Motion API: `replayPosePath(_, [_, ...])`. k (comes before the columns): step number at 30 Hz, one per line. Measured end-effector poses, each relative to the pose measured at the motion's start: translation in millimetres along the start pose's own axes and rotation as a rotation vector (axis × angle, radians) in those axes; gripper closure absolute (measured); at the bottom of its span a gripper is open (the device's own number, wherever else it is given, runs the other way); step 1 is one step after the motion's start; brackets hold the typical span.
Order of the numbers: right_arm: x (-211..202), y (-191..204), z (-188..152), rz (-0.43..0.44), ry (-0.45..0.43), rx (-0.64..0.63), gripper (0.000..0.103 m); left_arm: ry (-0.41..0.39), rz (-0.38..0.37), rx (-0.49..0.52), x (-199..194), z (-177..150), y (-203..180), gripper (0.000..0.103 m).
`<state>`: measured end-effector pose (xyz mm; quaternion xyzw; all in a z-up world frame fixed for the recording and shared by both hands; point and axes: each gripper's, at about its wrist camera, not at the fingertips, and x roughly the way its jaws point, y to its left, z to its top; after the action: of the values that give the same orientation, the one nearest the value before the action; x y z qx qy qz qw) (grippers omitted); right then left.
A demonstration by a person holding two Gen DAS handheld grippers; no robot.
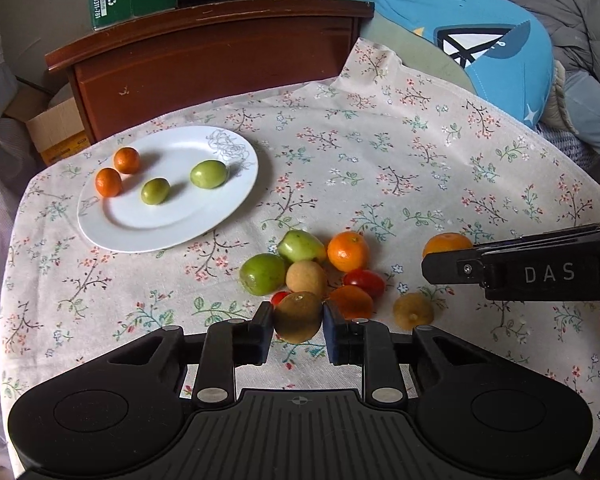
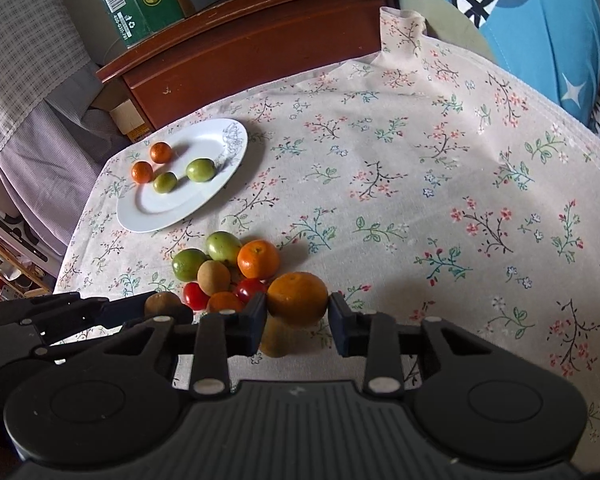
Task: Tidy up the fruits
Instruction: 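Close the left tool on a brown kiwi while the right tool grasps the large orange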
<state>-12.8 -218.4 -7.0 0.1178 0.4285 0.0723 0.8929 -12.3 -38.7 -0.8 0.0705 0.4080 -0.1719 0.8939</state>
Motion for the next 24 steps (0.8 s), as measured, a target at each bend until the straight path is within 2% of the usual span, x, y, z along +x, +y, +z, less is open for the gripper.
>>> replayPosePath(4, [3,11,10,0.014,-0.002,-0.027,0.07,0.01,0.027,-0.034,1,8,13,0.079])
replayPosePath(16, [17,33,61,0.078,-0.032,-0.034,0.07,-0.004,0.11,-0.018,4,36,48,0.079])
replayPosePath(24, [41,41,76,0.163,-0.055,-0.033,0.07,-0.012,0.097,-0.072,8,53,77,0.079])
